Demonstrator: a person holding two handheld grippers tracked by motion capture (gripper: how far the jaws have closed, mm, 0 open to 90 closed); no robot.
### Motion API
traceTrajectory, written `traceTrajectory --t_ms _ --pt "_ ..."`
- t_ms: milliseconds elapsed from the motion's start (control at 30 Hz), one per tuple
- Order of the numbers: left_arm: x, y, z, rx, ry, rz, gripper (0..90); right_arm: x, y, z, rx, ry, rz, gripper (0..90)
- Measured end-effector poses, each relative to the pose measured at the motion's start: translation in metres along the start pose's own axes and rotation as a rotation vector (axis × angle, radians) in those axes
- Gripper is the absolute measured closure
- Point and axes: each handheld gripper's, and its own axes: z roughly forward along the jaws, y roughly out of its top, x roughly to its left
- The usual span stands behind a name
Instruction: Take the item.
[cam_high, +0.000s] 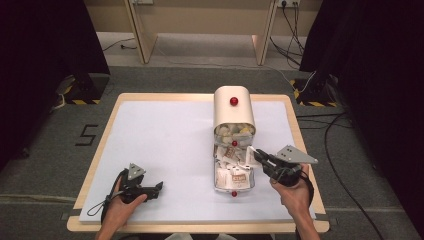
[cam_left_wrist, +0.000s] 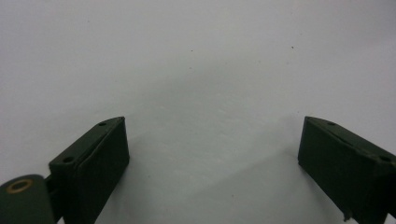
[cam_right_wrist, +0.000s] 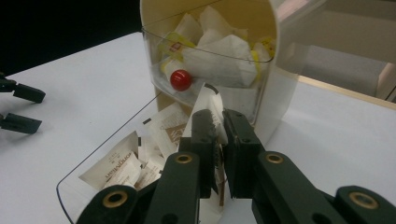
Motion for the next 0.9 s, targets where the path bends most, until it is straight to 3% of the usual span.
traceTrajectory --t_ms 900 --pt "0.0 0.0 0.0 0.0 0.0 0.0 8.3 -0.028 -0.007 -0.015 -0.007 -0.072 0.05 83.5"
